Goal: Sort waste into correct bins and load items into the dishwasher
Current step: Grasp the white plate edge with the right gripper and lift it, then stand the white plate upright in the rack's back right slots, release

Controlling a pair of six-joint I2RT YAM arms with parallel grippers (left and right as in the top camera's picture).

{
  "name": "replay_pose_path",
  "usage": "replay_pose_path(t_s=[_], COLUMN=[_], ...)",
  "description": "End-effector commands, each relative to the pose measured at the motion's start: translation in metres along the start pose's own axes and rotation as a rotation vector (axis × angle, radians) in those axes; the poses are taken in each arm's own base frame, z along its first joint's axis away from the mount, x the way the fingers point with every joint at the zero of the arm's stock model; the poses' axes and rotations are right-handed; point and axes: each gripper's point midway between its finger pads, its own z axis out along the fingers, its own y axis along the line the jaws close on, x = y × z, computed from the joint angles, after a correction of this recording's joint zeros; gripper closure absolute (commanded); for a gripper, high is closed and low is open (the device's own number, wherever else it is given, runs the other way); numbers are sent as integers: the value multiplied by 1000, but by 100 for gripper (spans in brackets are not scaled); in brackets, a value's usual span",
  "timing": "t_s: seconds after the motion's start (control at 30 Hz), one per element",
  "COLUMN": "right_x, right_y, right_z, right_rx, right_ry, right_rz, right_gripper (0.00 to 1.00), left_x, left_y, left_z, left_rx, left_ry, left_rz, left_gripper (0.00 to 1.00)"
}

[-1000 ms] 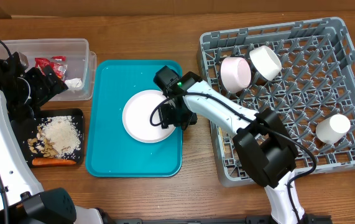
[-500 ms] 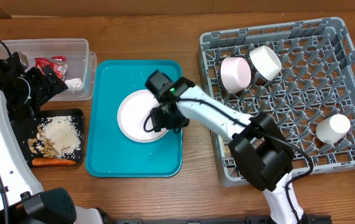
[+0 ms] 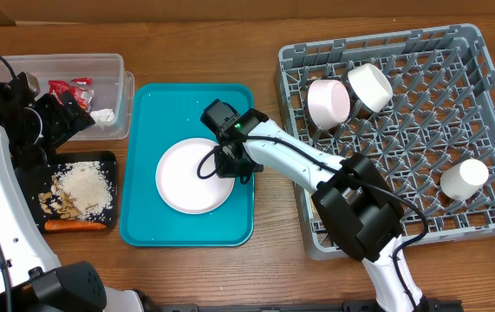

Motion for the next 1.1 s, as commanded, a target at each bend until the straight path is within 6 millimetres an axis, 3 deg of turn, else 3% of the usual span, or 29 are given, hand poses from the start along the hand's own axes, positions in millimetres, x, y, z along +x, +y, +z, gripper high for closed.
replay_pose_path(t_s=[0.0,0.1,0.17,0.23,0.27,0.37,0.4,0.5,0.77,0.93,1.07], right_x=[-20,-42,-57,-66,-68,-68,-63,-52,-12,5,-4], right_y=[-19,-42,-70,-114,-130,-209,-245,-308,-417,-466,-472], right_z=[-27,-83,-141,-206,-225,-301,-330,-369,-392,-370,-338], right_rx=[45,107,181,282,322,550,675,919,1301,1333,1250], right_ry=[-65,-158,-253,-378,-423,-606,-668,-725,-755,-647,-589], right_rz=[17,5,27,74,102,253,325,460,780,875,871], right_gripper=[96,96,96,96,96,96,96,96,96,96,96], left_x=[0,0,0,0,-1,-2,-2,-2,-2,-2,-2], left_y=[-4,-4,-4,-4,-4,-4,-4,-4,-4,-4,-4], left_z=[-2,-2,-2,-2,-2,-2,-2,-2,-2,-2,-2], left_rx=[8,8,8,8,8,9,9,9,9,10,10], left_ry=[-5,-6,-6,-6,-7,-13,-13,-12,-12,-12,-12], left_rz=[32,33,33,33,33,35,35,34,34,34,34], left_gripper=[8,8,8,8,8,8,8,8,8,8,8])
